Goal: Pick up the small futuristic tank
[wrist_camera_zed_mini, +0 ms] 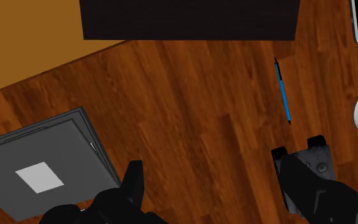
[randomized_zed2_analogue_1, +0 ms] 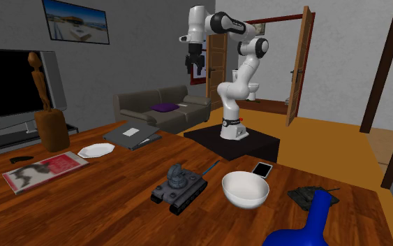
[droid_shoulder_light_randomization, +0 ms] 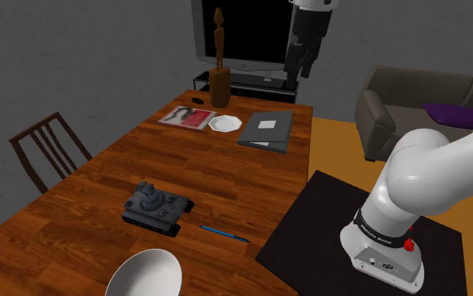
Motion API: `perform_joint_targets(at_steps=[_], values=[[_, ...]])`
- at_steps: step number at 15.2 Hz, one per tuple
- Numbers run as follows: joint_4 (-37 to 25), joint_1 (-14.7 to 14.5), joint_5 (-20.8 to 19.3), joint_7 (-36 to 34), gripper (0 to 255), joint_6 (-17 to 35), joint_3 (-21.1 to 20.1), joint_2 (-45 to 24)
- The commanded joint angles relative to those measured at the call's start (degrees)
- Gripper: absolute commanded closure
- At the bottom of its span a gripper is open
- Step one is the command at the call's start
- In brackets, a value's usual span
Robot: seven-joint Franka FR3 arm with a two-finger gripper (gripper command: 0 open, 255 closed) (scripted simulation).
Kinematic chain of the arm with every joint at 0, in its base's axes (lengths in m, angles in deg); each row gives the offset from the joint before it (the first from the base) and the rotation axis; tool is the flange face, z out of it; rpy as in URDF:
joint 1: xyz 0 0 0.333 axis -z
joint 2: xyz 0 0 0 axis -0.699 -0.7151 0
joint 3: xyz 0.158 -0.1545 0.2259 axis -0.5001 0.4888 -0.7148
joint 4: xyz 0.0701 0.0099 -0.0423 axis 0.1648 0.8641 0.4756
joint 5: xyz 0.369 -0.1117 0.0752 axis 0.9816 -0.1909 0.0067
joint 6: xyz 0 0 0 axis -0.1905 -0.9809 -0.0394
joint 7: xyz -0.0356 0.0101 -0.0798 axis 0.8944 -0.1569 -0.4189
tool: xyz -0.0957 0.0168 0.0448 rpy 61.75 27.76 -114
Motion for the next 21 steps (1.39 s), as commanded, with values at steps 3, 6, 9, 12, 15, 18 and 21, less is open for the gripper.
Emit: perform_joint_targets(at_steps=[3, 6, 9, 12, 15, 18, 21], values=[[1.02, -0.53, 1.03, -1.72, 0, 3.03, -1.50, -2.03], [2.01, -1.27, 2.42, -4.24, 0, 7.59, -3.77, -5.60], [2.33, -1.96, 3.53, -6.72, 0, 12.10, -6.01, -9.76], [1.96, -2.54, 4.30, -9.19, 0, 16.49, -8.24, -14.45], [0.91, -3.01, 4.64, -11.73, 0, 20.66, -10.42, -19.61], [-0.82, -3.36, 4.46, -14.38, 0, 24.53, -12.55, -25.16], [-3.22, -3.67, 3.65, -17.21, 0, 28.01, -14.53, -31.05]])
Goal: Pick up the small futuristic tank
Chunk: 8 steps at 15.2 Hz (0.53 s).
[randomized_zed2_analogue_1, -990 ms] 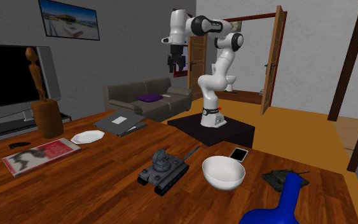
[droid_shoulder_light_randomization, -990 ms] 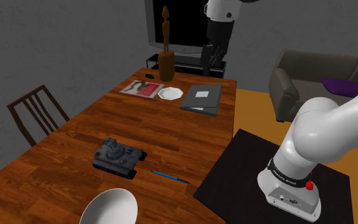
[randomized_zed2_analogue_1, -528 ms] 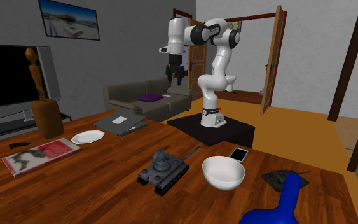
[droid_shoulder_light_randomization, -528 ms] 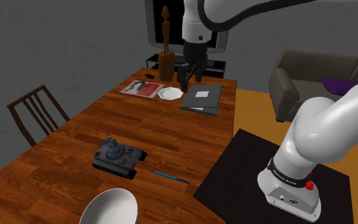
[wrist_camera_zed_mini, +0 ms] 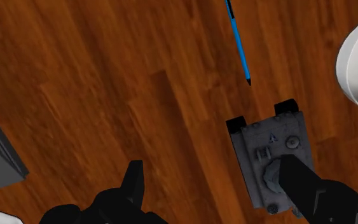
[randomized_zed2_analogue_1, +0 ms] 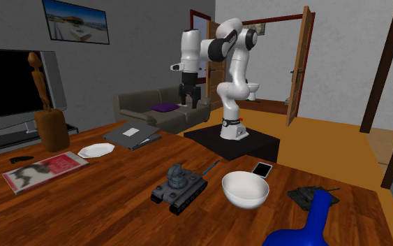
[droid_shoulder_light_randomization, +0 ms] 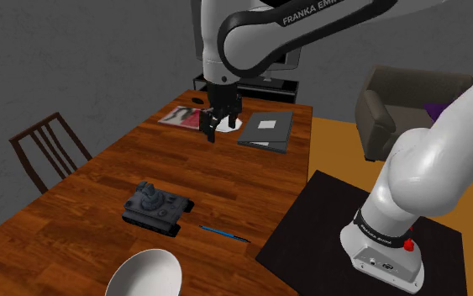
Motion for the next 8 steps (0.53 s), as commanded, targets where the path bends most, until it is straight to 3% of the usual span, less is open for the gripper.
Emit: perform_joint_targets(at_steps=[1, 8], values=[[-1.79, -0.20, -0.72, -1.97, 0, 2.37, -1.28, -4.15], [-10.49, -1.73, -5.60, -9.46, 0, 8.02, -4.41, -19.07]])
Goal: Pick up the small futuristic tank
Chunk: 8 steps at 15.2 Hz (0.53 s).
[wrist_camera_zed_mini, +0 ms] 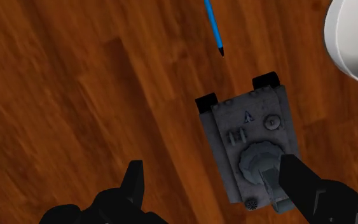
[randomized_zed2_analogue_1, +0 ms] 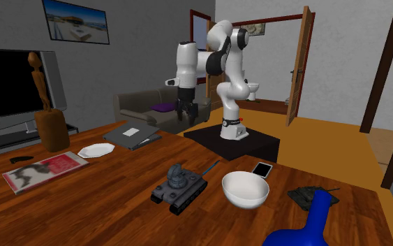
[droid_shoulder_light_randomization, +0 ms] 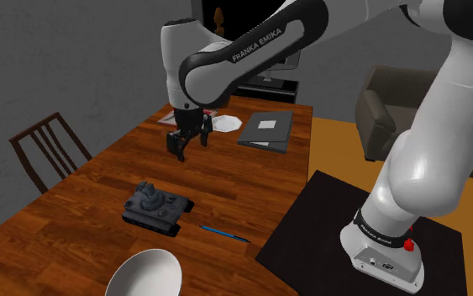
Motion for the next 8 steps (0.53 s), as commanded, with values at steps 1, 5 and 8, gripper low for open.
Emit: perform_joint_targets(at_steps=[1, 5, 8], values=[[-2.48, -0.75, -1.62, -2.26, 0, 1.45, -0.60, -4.16], [-9.45, -2.86, -5.24, -6.32, 0, 2.81, -0.85, -13.06], [-15.57, -4.93, -7.69, -8.87, 0, 3.07, -0.49, -19.80]])
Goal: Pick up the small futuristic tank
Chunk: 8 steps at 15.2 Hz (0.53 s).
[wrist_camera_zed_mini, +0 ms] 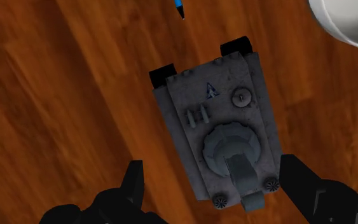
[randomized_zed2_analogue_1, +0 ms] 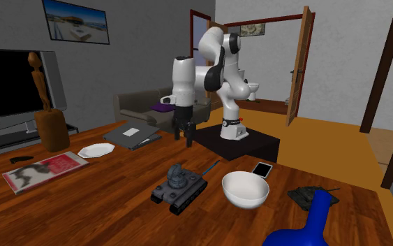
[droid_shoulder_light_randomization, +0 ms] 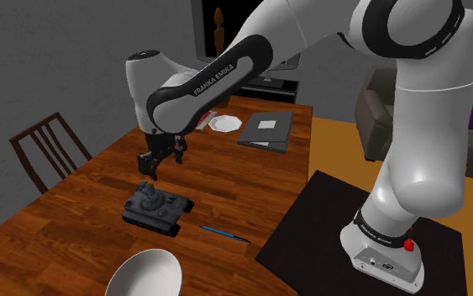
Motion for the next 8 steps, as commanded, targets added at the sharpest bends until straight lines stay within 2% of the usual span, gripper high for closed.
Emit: perform_joint_targets(at_steps=[1, 5, 8], values=[[-4.62, -1.53, -1.66, -1.70, 0, -0.01, 0.33, -4.87], [-13.95, -4.58, -3.91, -3.85, 0, -0.89, 1.26, -13.55], [-13.41, -4.78, -4.36, -4.15, 0, 0.80, 1.59, -14.74]])
